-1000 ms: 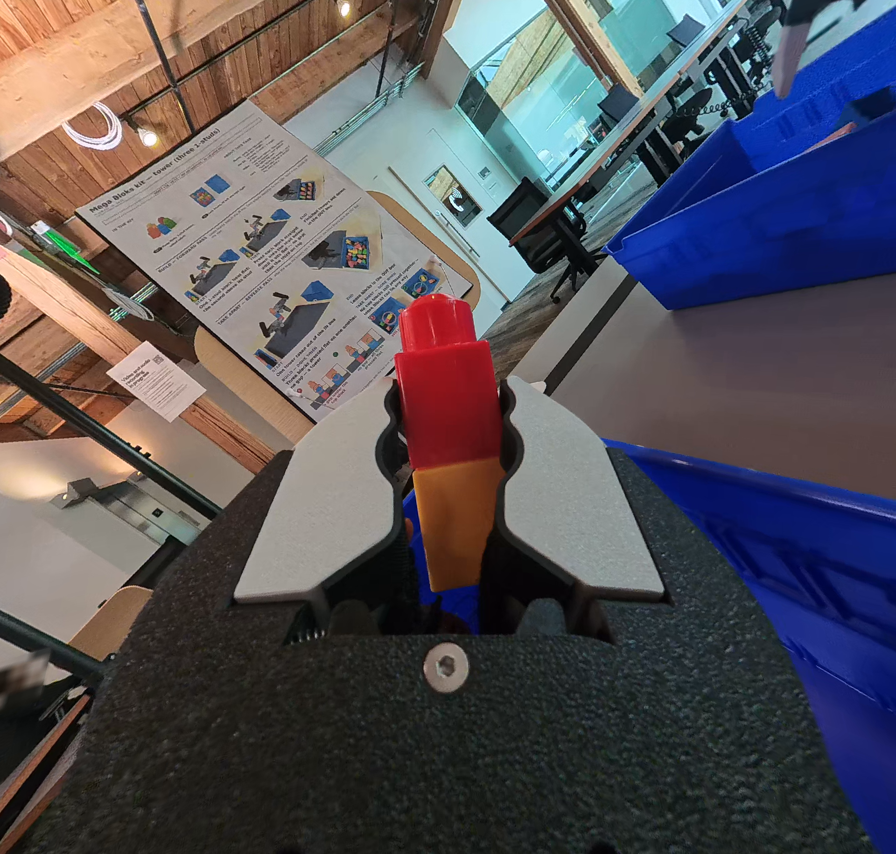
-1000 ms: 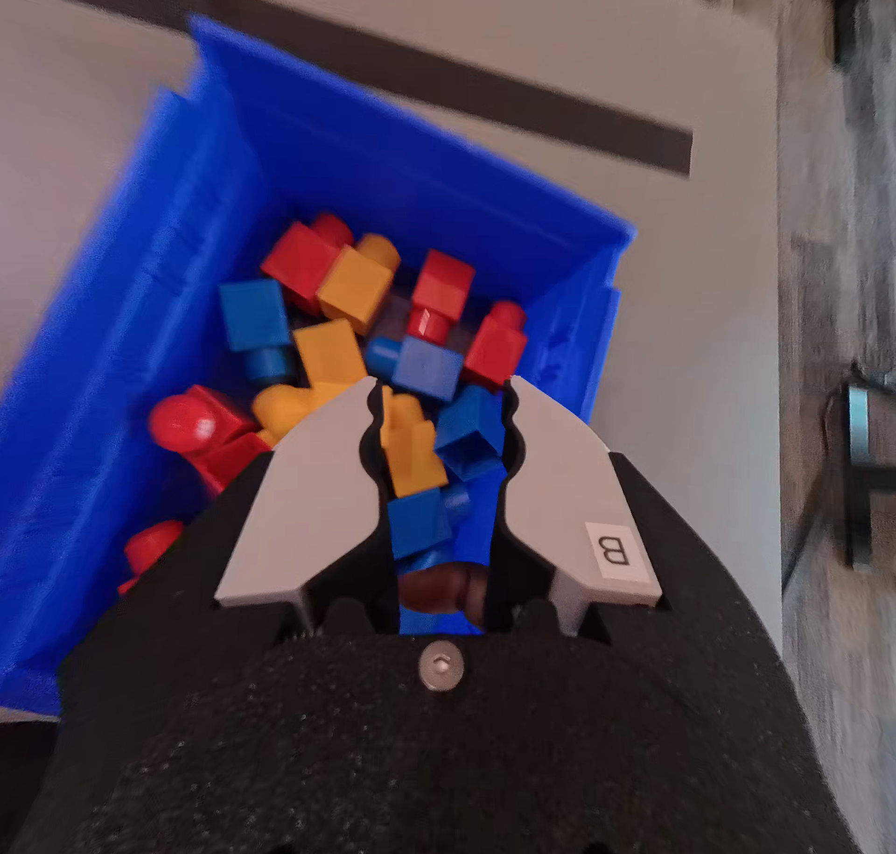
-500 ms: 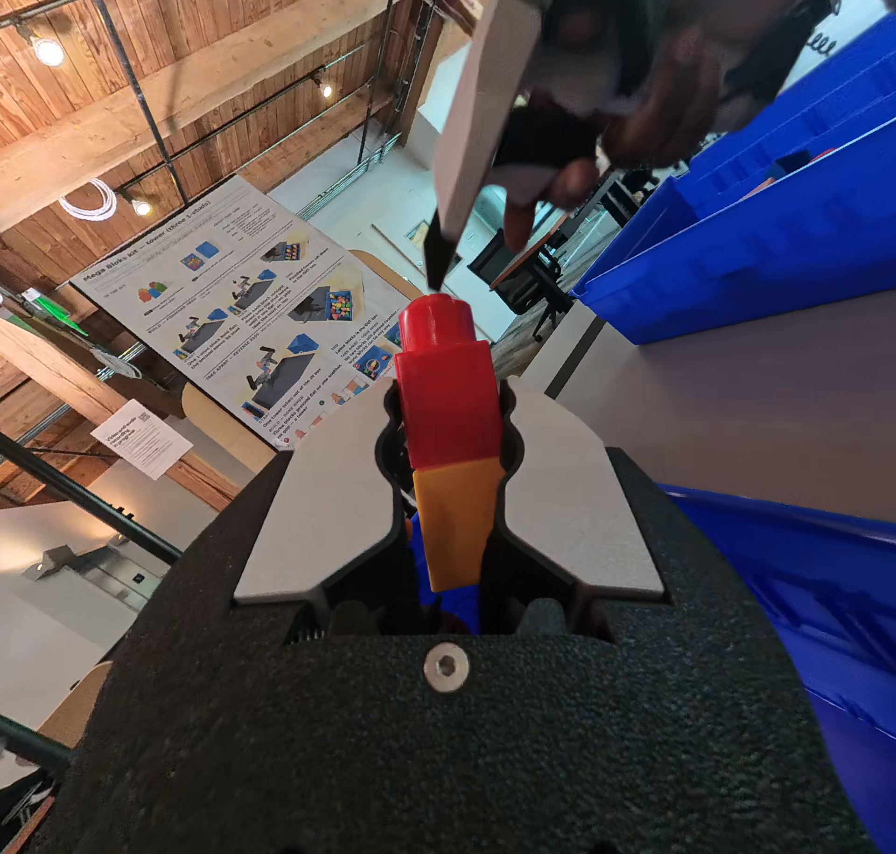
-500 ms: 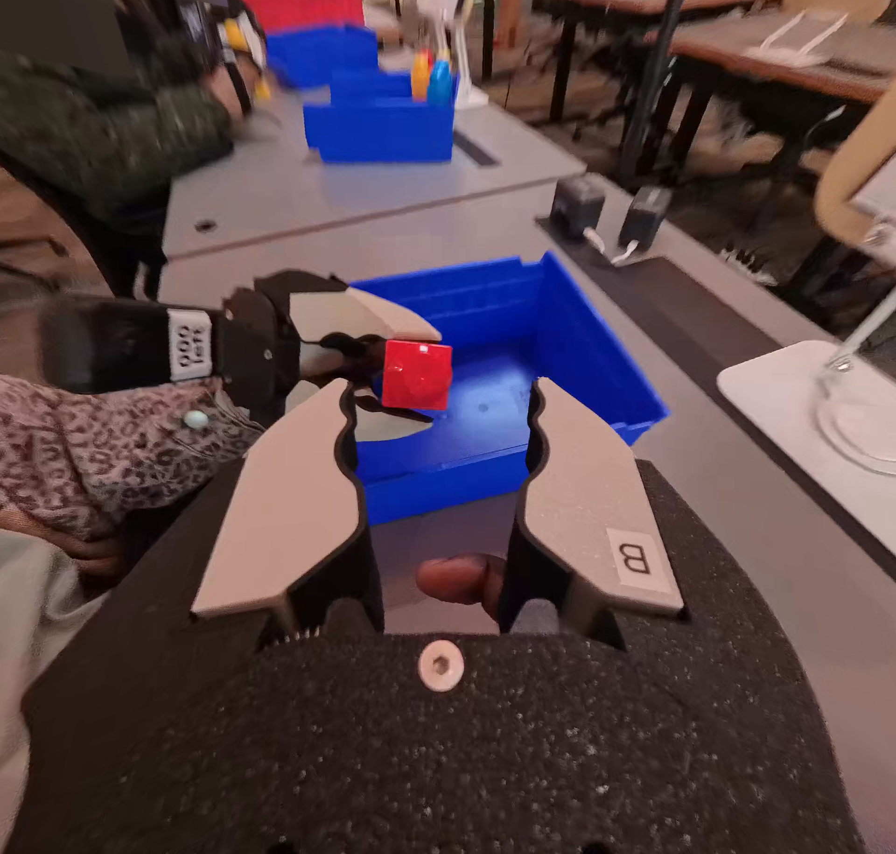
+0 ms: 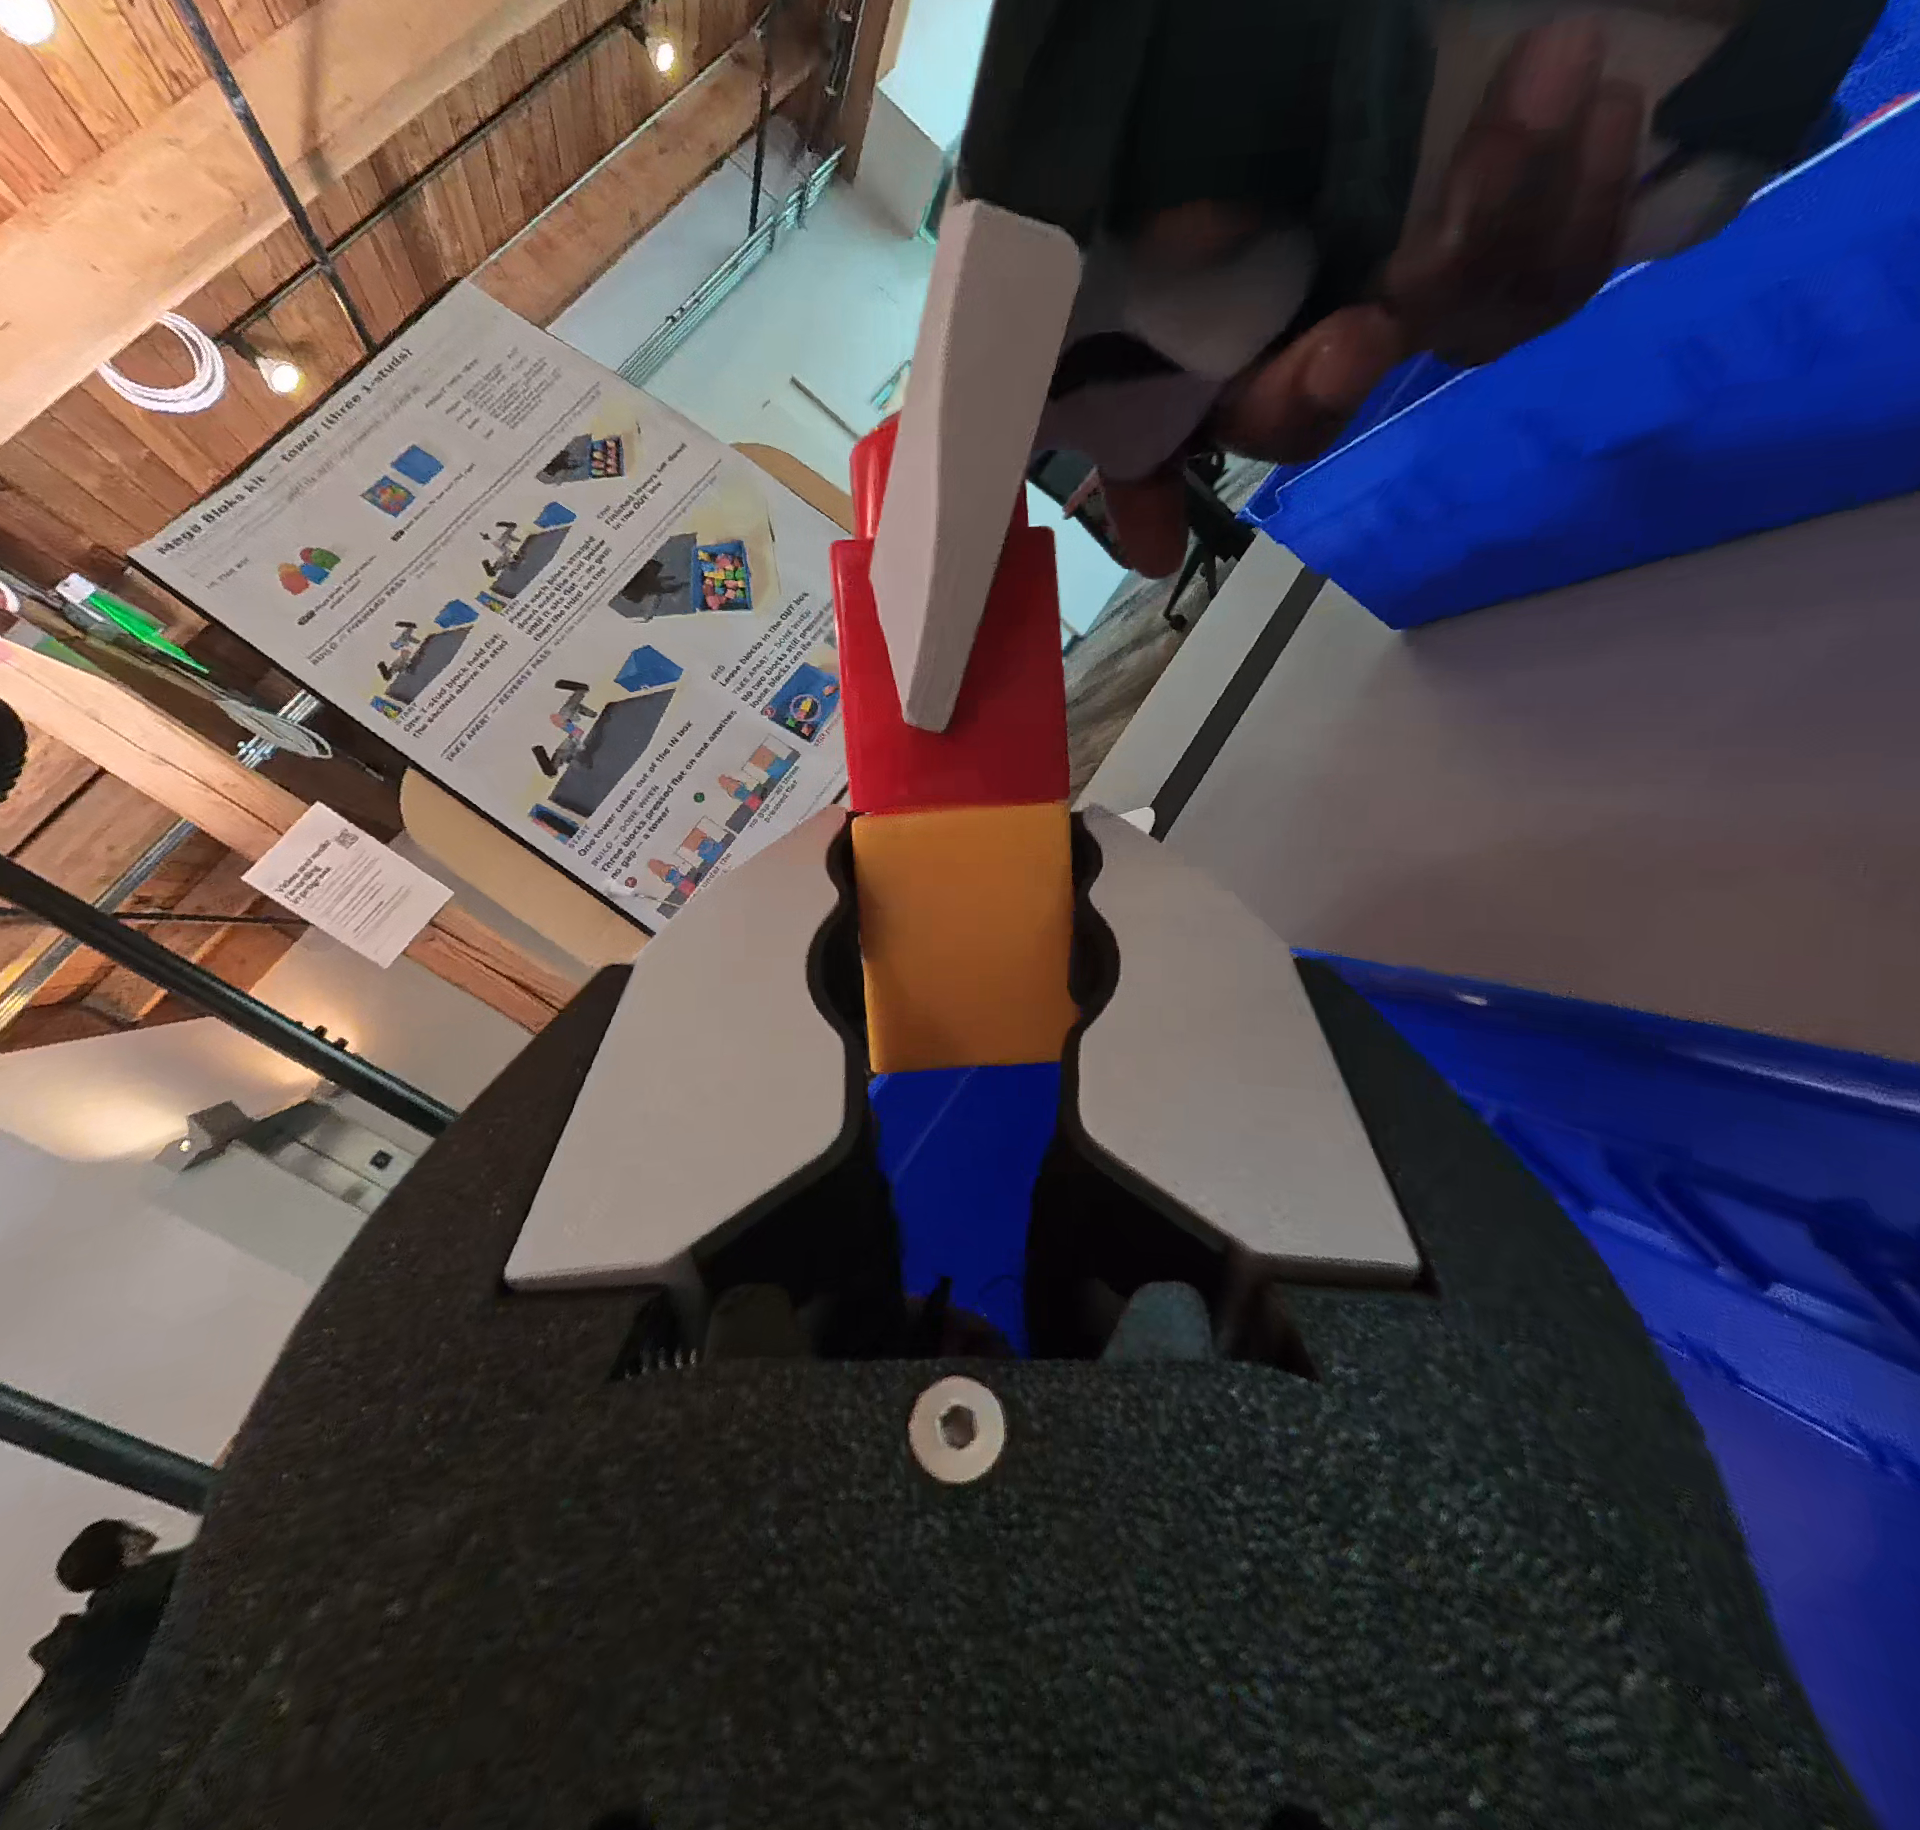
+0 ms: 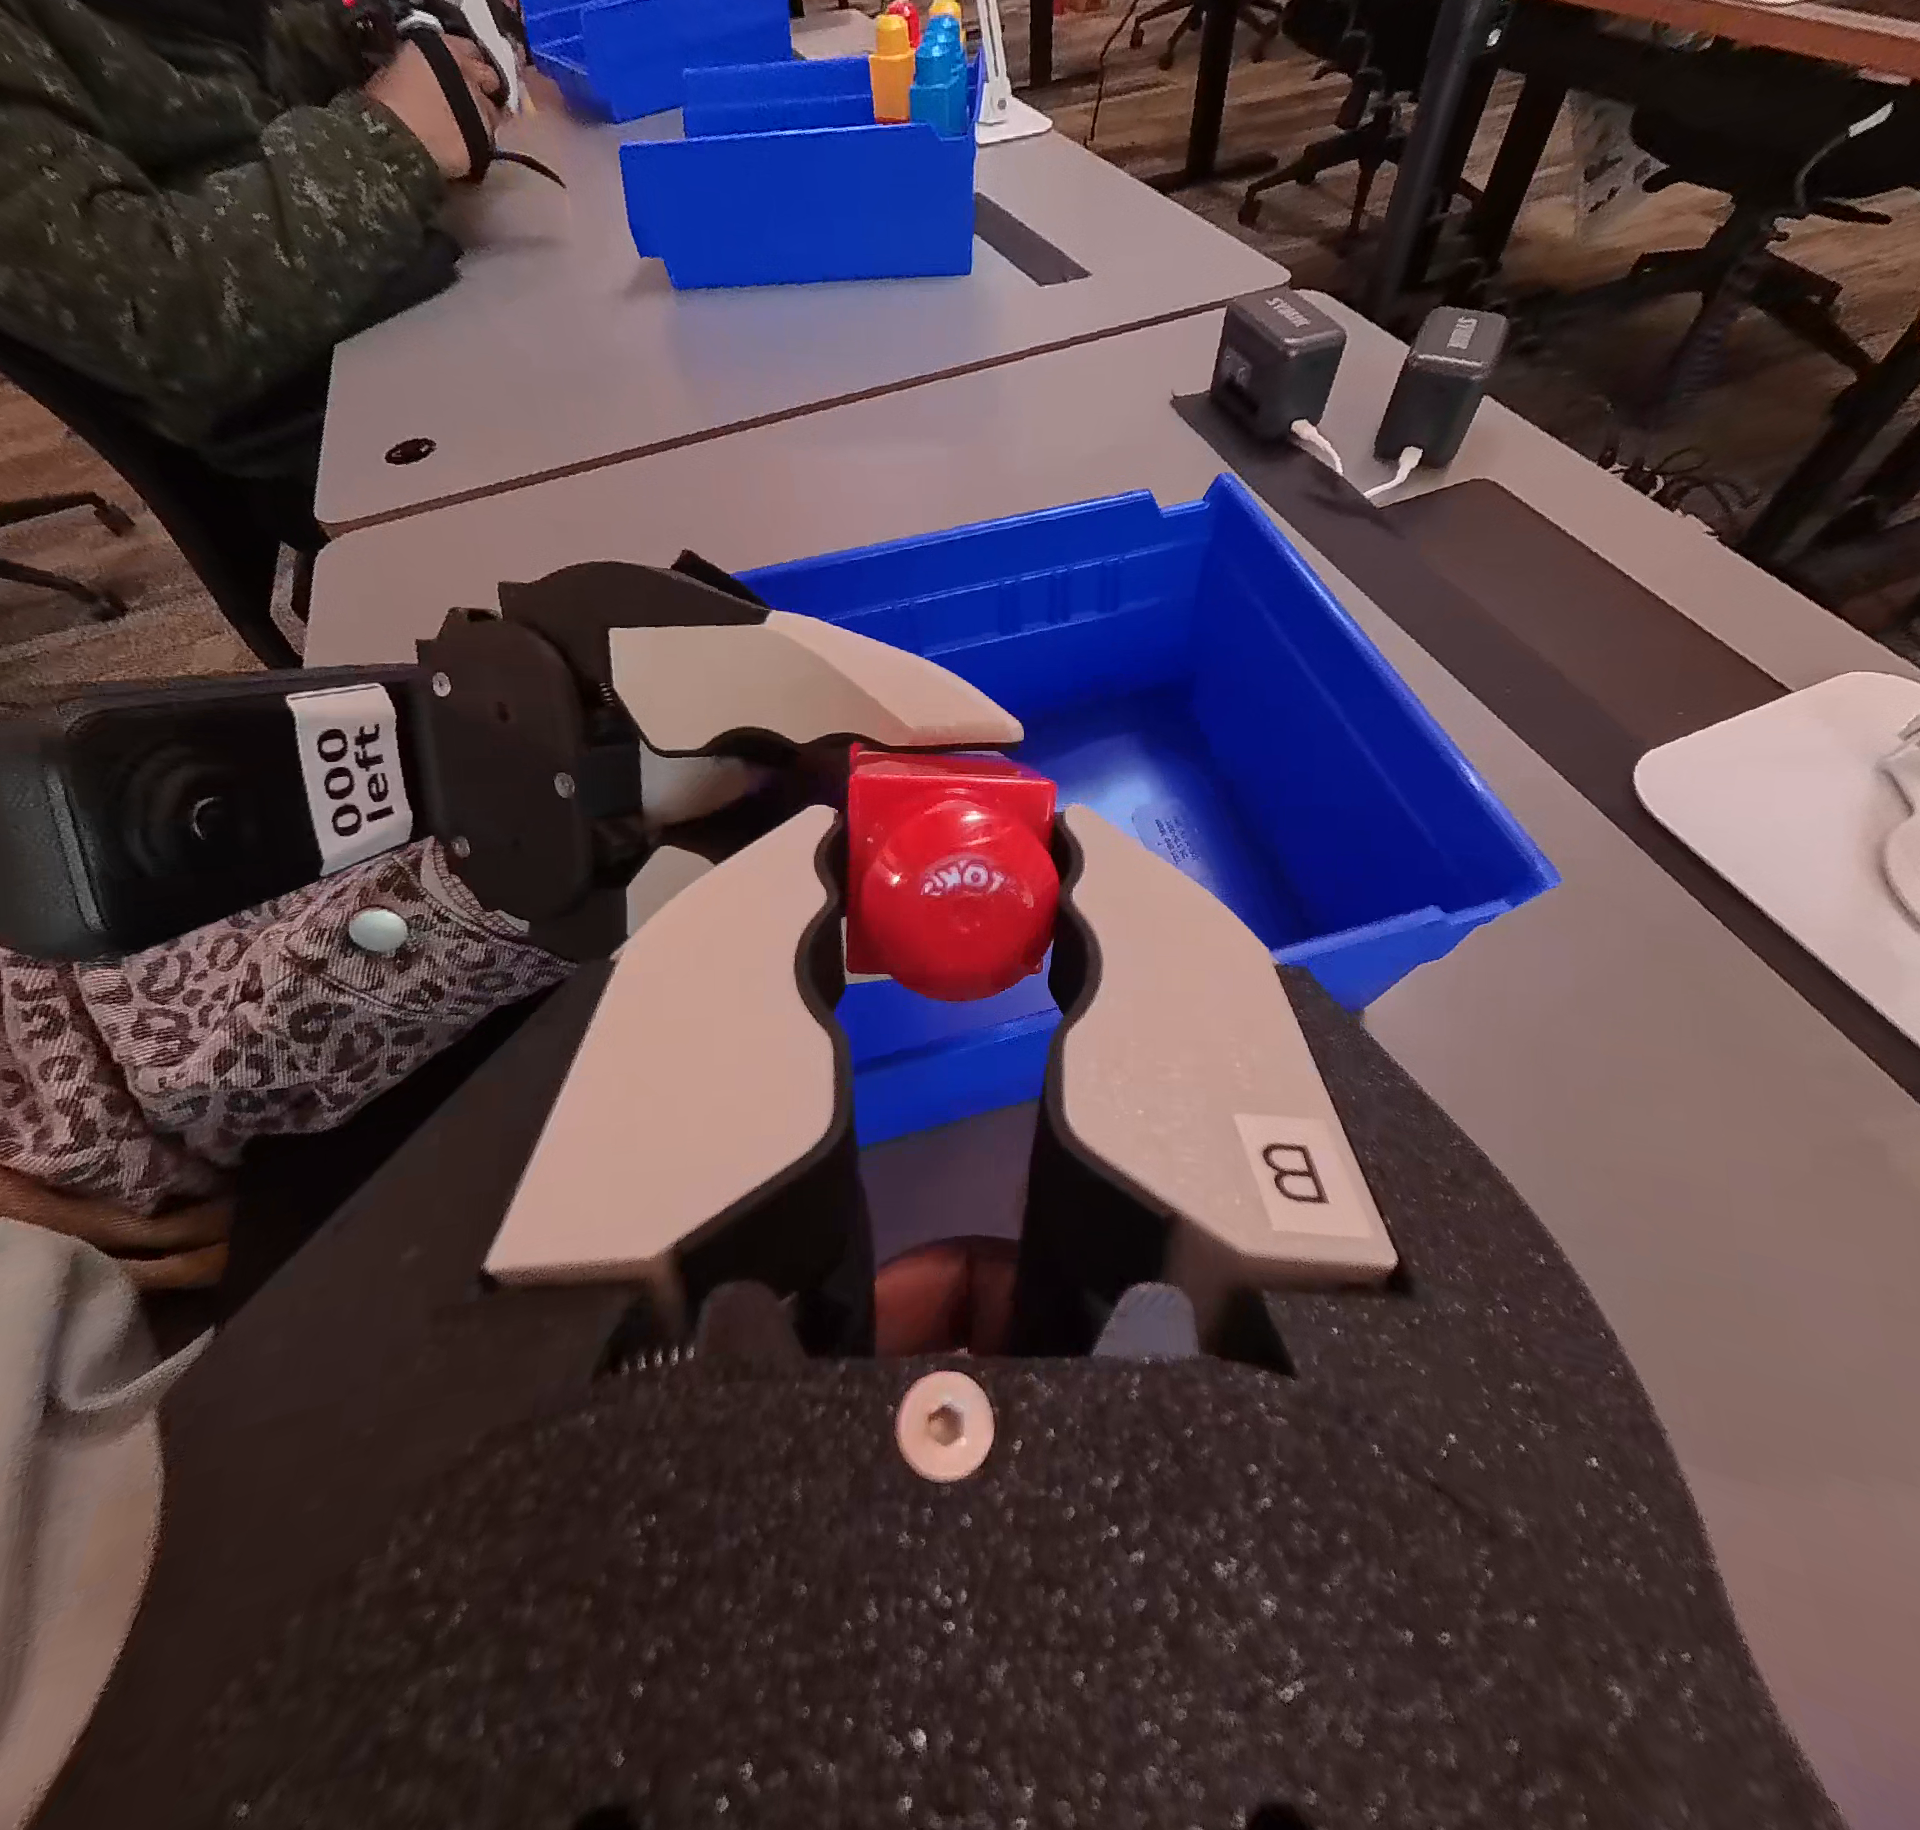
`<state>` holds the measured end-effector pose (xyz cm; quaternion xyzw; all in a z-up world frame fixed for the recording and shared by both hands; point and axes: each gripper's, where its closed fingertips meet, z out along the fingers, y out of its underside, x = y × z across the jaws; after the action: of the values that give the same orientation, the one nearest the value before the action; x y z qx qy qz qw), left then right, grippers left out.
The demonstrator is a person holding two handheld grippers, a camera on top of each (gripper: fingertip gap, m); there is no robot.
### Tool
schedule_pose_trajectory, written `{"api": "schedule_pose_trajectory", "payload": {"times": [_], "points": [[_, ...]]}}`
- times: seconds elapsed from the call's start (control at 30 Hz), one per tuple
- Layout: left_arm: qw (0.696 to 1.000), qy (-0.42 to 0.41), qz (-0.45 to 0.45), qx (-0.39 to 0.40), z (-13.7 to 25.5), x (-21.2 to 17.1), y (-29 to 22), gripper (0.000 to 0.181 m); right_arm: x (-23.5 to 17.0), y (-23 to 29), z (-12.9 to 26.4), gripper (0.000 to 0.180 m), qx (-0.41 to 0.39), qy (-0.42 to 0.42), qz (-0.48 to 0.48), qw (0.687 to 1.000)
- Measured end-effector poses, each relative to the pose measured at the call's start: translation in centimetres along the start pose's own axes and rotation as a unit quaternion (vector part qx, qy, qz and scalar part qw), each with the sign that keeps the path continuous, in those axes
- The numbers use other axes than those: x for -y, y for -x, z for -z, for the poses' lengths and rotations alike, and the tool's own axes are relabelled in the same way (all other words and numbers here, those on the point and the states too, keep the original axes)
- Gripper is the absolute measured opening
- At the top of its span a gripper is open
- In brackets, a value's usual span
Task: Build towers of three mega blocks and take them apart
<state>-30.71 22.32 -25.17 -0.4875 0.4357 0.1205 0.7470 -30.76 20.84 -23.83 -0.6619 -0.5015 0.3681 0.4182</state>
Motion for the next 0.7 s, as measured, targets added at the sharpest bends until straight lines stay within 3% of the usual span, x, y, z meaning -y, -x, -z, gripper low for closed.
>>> {"api": "schedule_pose_trajectory", "payload": {"times": [0.1,0.17,0.27,0.37,0.53,0.7], "points": [[1.000,-0.001,-0.003,0.004,0.1,0.1,0.2,0.036,0.3,0.1,0.5,0.035,0.001,0.002,0.004,1.000],[0.999,0.043,-0.009,0.023,0.3,-1.7,1.2,0.036,1.4,-1.4,2.3,0.035,-0.042,-0.023,0.005,0.999],[0.996,0.022,0.058,0.070,1.2,-2.0,3.6,0.036,3.9,-3.8,8.0,0.035,-0.084,-0.096,-0.014,0.992],[0.990,-0.007,0.109,0.091,1.6,-1.2,4.8,0.036,3.8,-7.1,14.2,0.035,-0.179,-0.107,-0.010,0.978],[0.992,-0.008,0.099,0.078,1.3,-0.9,4.0,0.036,-0.7,-11.4,22.4,0.036,-0.327,-0.032,-0.028,0.944],[0.995,0.004,0.075,0.064,0.9,-1.1,3.1,0.037,-7.7,-13.0,26.1,0.036,-0.383,0.129,-0.050,0.913]]}}
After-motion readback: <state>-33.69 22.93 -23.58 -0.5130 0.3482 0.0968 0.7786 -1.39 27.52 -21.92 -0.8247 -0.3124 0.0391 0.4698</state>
